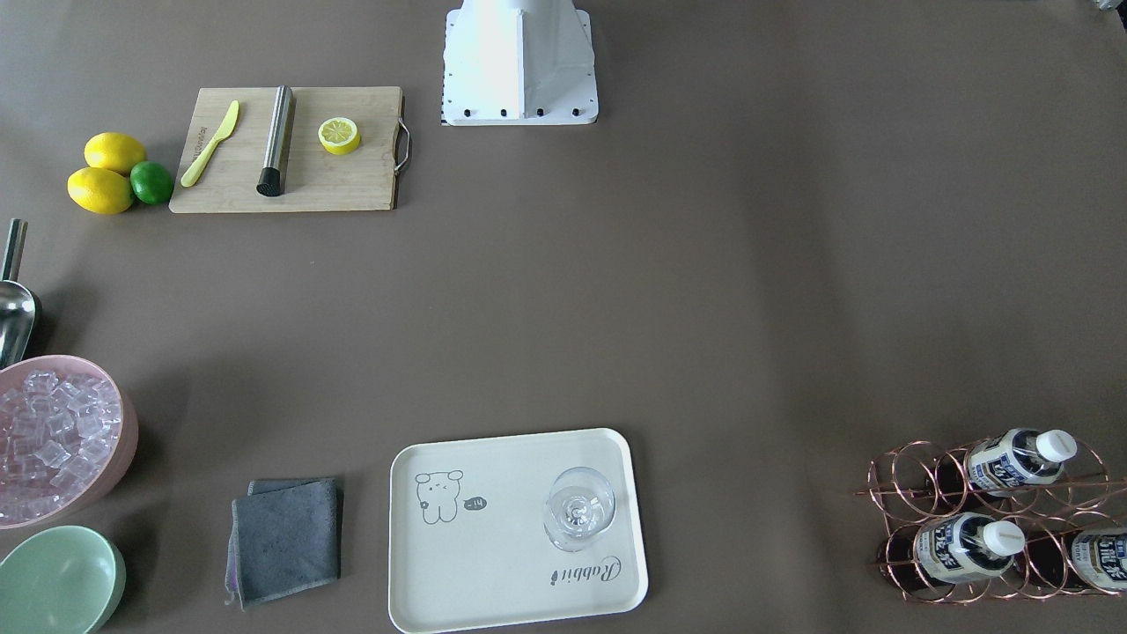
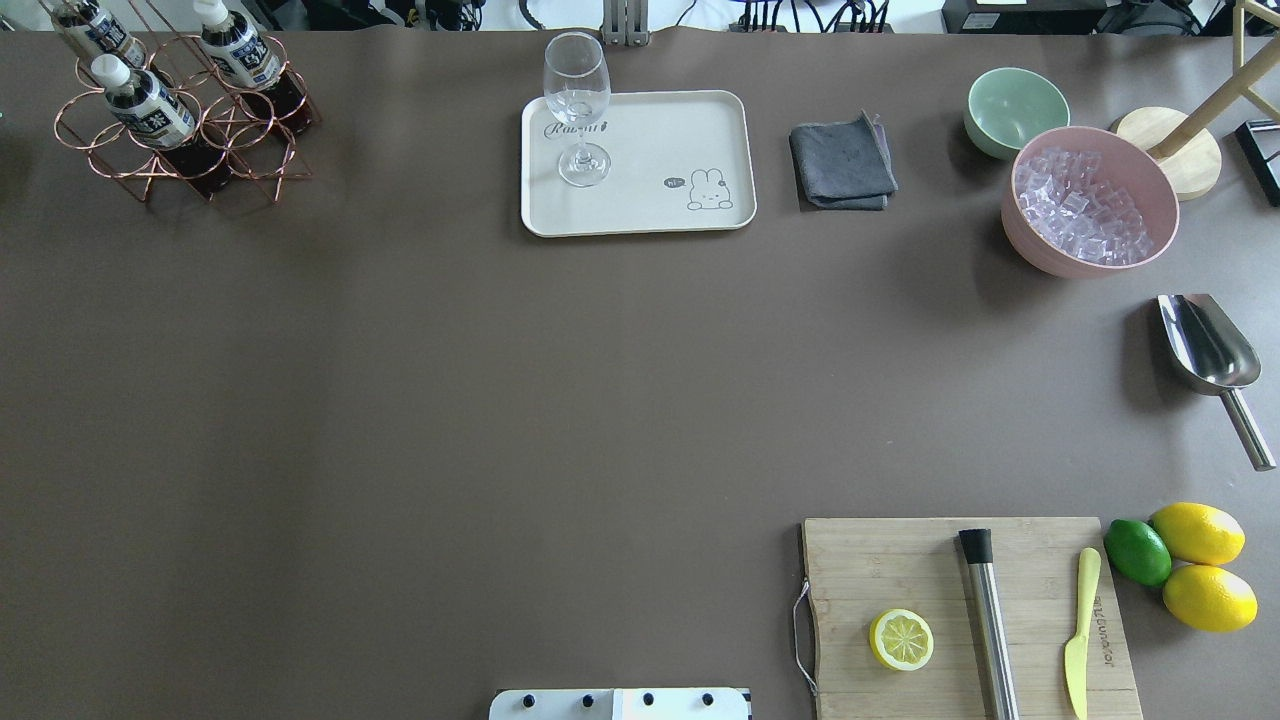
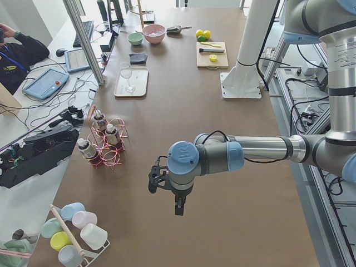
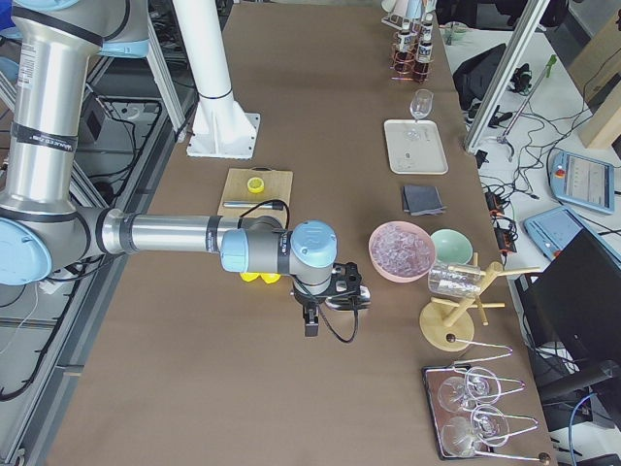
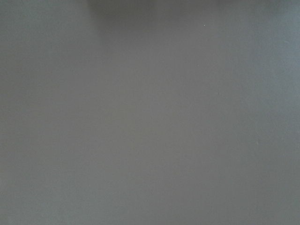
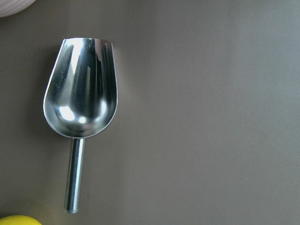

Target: Take tea from basket to plate

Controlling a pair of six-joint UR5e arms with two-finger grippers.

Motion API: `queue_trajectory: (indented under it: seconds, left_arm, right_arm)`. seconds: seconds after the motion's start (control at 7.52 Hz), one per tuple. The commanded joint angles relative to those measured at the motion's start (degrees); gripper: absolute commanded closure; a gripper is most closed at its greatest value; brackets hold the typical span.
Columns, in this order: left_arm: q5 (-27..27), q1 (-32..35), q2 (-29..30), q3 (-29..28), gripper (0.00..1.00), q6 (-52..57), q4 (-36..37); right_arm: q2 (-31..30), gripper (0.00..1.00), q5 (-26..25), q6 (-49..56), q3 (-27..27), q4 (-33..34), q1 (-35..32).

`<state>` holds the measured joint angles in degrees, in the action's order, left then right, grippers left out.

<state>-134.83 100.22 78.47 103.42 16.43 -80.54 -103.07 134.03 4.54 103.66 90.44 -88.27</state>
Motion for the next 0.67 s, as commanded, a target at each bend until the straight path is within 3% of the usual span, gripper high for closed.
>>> queue_trajectory:
  seconds: [0.0, 0.53]
  left_arm:
    - [0.0, -0.2, 1.07, -0.15, 0.02, 0.0, 0.2]
    - [0.0, 0.07, 3.96, -0.41, 0.02, 0.0, 0.12]
  right_arm:
    - [0.06, 0.0, 0.0, 0.03, -0.12, 0.0, -0.06]
    - [0.15, 0.0, 0.0, -0.06, -0.03, 0.0, 0.03]
